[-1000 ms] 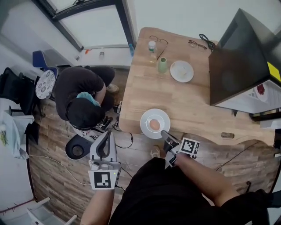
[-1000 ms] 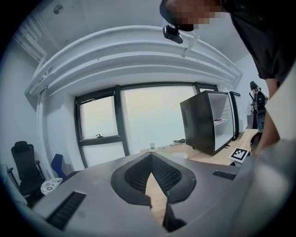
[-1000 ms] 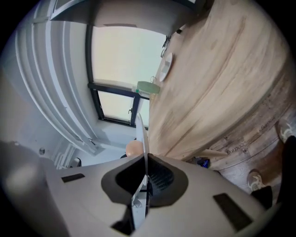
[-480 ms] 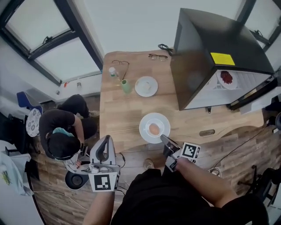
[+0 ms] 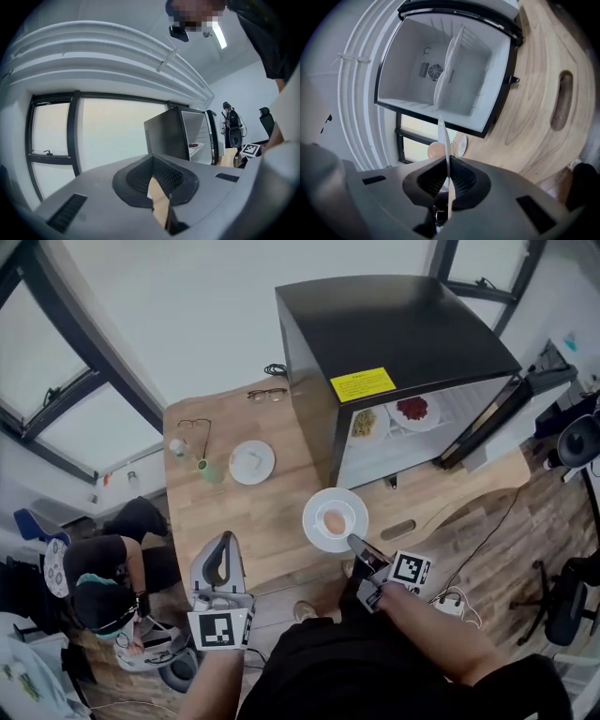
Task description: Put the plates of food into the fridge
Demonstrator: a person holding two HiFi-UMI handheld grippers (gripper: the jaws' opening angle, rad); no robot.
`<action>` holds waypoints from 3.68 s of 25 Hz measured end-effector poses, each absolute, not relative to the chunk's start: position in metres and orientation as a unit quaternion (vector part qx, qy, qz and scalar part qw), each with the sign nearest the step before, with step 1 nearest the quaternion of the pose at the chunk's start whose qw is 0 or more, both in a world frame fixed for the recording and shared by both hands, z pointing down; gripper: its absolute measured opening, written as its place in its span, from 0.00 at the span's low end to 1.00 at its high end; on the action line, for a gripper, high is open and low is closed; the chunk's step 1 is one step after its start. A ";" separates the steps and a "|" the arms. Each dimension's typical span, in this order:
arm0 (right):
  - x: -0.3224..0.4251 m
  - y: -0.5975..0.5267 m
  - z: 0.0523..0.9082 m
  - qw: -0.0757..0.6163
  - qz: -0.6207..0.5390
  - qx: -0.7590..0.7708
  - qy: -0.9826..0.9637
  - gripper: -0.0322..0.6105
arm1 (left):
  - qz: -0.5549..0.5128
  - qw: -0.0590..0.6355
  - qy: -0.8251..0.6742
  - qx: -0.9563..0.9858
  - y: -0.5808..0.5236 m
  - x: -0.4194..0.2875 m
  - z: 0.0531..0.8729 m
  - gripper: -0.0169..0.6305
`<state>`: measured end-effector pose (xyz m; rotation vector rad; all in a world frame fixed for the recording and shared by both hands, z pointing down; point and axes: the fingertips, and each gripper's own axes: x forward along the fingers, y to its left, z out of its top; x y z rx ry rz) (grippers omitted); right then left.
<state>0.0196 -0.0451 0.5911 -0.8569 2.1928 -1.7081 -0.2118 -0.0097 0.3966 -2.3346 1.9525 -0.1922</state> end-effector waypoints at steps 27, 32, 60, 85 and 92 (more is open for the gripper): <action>0.119 -0.172 0.626 0.103 -0.606 -0.337 0.713 0.10 | -0.080 0.024 0.632 -0.771 -0.147 -0.129 0.410 0.03; 0.108 -0.200 0.647 0.070 -0.619 -0.334 0.708 0.10 | -0.098 0.023 0.639 -0.763 -0.160 -0.130 0.414 0.03; 0.076 -0.275 0.663 -0.210 -0.410 -0.437 0.772 0.32 | -0.116 0.012 0.697 -0.708 -0.139 -0.189 0.407 0.03; 0.128 -0.236 0.515 -0.115 -0.172 -0.409 0.889 0.18 | -0.075 0.001 0.654 -0.753 -0.146 -0.131 0.414 0.03; 0.157 -0.236 0.476 -0.084 -0.147 -0.415 0.894 0.10 | -0.069 -0.009 0.641 -0.764 -0.149 -0.116 0.422 0.03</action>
